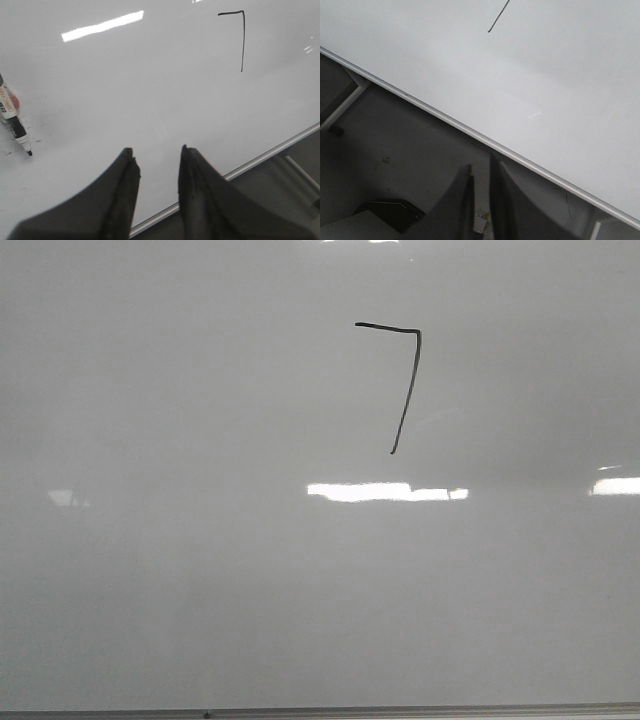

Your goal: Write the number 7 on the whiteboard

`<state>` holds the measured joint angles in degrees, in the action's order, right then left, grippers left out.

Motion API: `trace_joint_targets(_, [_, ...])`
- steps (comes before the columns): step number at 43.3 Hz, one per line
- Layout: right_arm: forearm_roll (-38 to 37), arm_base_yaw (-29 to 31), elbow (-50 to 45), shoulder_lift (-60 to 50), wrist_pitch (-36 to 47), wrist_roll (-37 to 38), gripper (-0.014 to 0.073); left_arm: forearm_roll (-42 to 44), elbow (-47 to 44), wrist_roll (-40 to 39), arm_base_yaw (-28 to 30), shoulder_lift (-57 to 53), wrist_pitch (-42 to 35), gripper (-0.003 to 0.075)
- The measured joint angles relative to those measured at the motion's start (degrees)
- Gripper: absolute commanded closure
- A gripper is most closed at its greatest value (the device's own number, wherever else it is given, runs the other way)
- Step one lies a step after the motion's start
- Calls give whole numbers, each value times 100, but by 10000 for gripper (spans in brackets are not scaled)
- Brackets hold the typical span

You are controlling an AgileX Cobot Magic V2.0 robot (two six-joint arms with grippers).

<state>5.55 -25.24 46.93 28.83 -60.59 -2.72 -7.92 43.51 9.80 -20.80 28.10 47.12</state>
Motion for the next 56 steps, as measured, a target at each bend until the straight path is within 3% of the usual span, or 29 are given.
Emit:
trace_joint_targets(3, [0,0,0,0,0,0,662,0,0,0,0,0,0,741])
trace_joint_targets(15, [0,0,0,0,23,10,662,216,0,-420,0,0,-32,741])
trace_joint_targets(24, [0,0,0,0,23,10,662,952,-62,-1197,0,0,-37,741])
trace_joint_targets(47, [0,0,0,-4,23,10,662,1114,-151,-1315,0,-30,-57,741])
trace_joint_targets(56, [0,0,0,-4,23,10,662,1194,-715,-1139,910,-609,-526,741])
